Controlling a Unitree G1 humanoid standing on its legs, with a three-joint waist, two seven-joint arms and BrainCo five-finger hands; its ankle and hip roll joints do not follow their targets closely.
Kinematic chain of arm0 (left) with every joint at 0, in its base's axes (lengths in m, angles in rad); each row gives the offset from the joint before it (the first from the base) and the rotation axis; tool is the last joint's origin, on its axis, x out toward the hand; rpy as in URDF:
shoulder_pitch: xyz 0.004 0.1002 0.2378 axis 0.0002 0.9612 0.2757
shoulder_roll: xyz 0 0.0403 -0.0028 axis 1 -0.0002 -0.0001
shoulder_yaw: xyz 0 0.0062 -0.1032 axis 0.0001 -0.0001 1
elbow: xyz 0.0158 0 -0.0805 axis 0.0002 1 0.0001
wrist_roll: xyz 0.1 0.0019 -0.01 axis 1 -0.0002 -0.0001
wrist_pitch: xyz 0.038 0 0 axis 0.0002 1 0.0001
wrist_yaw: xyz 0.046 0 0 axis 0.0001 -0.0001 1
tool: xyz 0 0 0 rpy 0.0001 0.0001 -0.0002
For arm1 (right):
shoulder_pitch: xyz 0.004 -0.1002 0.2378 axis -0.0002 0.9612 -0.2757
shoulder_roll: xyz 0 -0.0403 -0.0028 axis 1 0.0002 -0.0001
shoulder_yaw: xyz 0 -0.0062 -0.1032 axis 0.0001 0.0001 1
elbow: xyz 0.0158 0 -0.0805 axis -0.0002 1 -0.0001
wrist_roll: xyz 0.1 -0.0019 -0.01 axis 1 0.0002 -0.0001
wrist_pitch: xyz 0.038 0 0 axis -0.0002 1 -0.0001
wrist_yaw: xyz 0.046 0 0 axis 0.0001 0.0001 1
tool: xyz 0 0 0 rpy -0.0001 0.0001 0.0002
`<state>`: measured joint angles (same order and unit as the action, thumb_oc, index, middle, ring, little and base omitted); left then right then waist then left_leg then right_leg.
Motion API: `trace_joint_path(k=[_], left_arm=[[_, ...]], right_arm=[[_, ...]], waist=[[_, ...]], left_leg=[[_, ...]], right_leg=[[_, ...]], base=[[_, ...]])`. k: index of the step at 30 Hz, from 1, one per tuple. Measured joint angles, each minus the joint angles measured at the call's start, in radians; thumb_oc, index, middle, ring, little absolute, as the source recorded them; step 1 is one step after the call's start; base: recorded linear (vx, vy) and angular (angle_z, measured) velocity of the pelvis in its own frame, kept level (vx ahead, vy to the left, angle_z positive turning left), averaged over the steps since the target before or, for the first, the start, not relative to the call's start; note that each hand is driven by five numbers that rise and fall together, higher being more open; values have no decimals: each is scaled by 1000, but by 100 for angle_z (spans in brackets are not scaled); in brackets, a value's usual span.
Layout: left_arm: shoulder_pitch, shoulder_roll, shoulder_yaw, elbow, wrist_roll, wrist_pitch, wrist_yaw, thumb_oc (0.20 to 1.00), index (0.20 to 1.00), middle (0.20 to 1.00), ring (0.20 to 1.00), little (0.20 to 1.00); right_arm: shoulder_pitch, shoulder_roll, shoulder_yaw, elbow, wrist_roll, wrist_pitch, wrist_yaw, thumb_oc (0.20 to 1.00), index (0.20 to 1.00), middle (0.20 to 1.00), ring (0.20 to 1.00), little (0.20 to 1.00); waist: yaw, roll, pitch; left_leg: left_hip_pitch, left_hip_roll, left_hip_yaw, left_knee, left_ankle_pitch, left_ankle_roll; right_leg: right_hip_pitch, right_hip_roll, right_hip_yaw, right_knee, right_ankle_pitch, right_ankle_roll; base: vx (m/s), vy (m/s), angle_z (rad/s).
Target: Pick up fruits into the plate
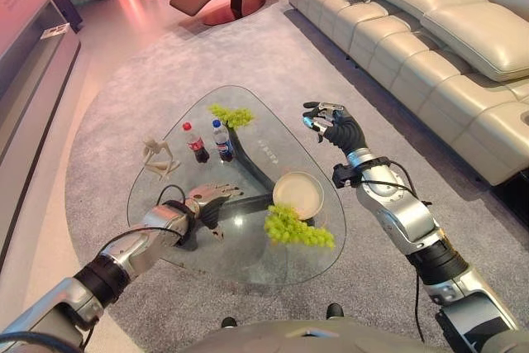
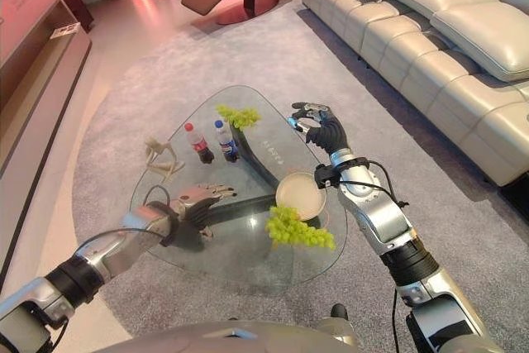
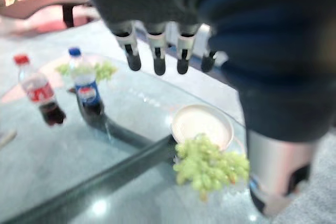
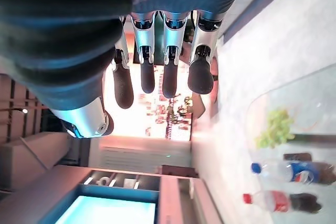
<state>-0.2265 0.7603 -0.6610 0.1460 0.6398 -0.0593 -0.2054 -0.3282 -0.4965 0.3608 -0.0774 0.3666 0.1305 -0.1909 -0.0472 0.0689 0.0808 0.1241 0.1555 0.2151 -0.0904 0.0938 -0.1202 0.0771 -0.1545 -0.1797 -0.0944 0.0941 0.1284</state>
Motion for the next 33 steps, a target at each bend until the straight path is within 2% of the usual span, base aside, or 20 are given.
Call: trace_joint_path(k=[2, 6, 10, 17, 25, 26, 27, 33], left_arm=[[7, -10, 16, 12, -56, 16, 7, 1000, 1000, 1000, 1000, 1000], [64, -80, 119, 68, -179, 59, 43, 1000, 1000, 1000, 1000, 1000], [106, -112, 152, 130, -252, 87, 104, 1000, 1000, 1000, 1000, 1000], [192, -161, 200, 245, -266, 70, 203, 1000, 1000, 1000, 1000, 1000], [206, -162, 203, 265, -265, 10, 255, 1000, 1000, 1000, 1000, 1000], [206, -162, 203, 265, -265, 10, 258, 1000, 1000, 1000, 1000, 1000], [206, -162, 203, 265, -265, 10, 259, 1000, 1000, 1000, 1000, 1000], [205, -203, 237, 308, -267, 10, 253, 1000, 1000, 1000, 1000, 1000]], right_arm=[[0, 0, -1, 19, -18, -2, 5, 200, 200, 200, 200, 200], [0, -1, -11, 110, -69, -3, 8, 200, 200, 200, 200, 200], [-2, -4, -36, 163, -96, -5, -3, 200, 200, 200, 200, 200], [-6, -6, -47, 197, -96, -31, -14, 200, 200, 200, 200, 200], [-7, -1, -47, 197, -115, -55, -11, 200, 200, 200, 200, 200], [-7, -1, -47, 197, -116, -55, -10, 423, 423, 423, 423, 423], [-7, -1, -47, 197, -116, -55, -9, 1000, 1000, 1000, 1000, 1000], [28, 3, -68, 251, -115, -49, 90, 1000, 1000, 1000, 1000, 1000]], waist=[[5, 3, 3], [23, 9, 21], [47, 7, 51], [72, -13, 103], [72, -17, 107], [71, -17, 107], [70, -17, 107], [67, -17, 106]], left_leg=[[-8, 0, -7, 0, 0, 0], [-14, 0, -18, 1, 1, -1], [-59, 0, -30, 1, 11, 1], [-67, 1, -36, 1, 15, 1], [-65, 1, -46, 1, 15, 1], [-64, 1, -46, 1, 15, 1], [-64, 1, -45, 1, 15, 1], [-44, 1, -45, 1, 14, 2]], right_leg=[[-3, 0, -6, 1, 0, 0], [-2, 0, -18, 1, 0, 0], [-38, 0, -25, 2, 1, -1], [-42, 1, -33, 2, 2, -3], [-32, 0, -47, 2, 1, -2], [-32, 0, -46, 2, 1, -2], [-32, 0, -46, 2, 1, -2], [-9, -1, -47, 2, -1, 1]], base=[[26, 5, 7], [-40, -3, 7], [-105, -11, 8], [1, -9, 3], [8, -1, 4], [0, 0, 0], [0, 0, 0], [23, 8, 2]])
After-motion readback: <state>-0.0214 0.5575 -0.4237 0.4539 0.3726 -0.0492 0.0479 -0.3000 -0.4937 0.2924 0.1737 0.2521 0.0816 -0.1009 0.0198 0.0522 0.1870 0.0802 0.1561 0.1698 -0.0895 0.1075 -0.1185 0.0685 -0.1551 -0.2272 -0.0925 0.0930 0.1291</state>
